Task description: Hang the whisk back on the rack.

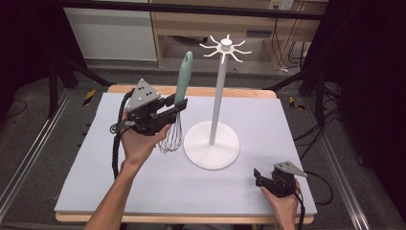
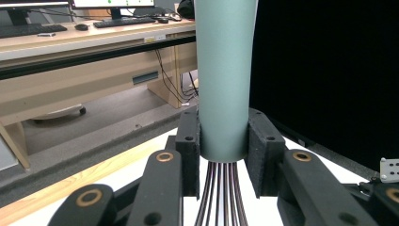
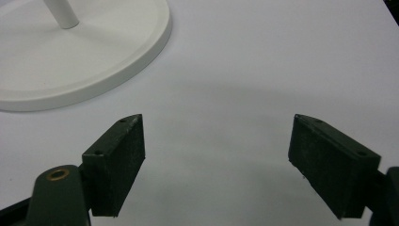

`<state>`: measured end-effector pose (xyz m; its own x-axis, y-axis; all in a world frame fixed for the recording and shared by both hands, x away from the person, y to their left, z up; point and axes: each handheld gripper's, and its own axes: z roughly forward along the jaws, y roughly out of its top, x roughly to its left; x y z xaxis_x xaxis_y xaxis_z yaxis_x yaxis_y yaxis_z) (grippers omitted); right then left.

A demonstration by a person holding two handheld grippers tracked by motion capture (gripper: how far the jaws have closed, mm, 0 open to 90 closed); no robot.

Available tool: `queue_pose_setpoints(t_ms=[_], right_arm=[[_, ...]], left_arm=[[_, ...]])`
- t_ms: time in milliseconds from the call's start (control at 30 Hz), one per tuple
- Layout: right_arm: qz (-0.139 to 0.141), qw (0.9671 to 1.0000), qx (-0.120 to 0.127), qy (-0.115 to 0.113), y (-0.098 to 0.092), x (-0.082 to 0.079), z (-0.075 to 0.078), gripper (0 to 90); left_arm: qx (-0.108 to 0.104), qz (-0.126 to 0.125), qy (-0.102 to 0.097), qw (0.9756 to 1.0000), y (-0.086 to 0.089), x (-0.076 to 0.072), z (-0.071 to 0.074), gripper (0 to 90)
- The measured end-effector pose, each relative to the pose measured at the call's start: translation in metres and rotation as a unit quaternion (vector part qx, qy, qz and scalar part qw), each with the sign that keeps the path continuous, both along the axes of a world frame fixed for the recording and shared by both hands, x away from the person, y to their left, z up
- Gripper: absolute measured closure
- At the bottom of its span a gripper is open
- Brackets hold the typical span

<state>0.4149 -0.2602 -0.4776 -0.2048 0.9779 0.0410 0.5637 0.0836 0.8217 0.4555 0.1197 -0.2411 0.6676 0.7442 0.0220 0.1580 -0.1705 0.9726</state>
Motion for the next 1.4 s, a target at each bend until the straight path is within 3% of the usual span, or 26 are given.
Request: queue_pose_setpoints(t_ms=[400,1400], right_arm=[[0.001,1.0000,0.002,0.001,-0.001,0.000,0.001,19.5],[0.003,1.0000,0.001,0.001,-0.002,0.000,0.000,19.7]], left_arm=[[0.009,-0.002,0.001,1.0000,-0.015,0.006,0.003,68.8],[0.025,-0.006,0.008,0.9996,-0.030,0.021,0.005,68.8]])
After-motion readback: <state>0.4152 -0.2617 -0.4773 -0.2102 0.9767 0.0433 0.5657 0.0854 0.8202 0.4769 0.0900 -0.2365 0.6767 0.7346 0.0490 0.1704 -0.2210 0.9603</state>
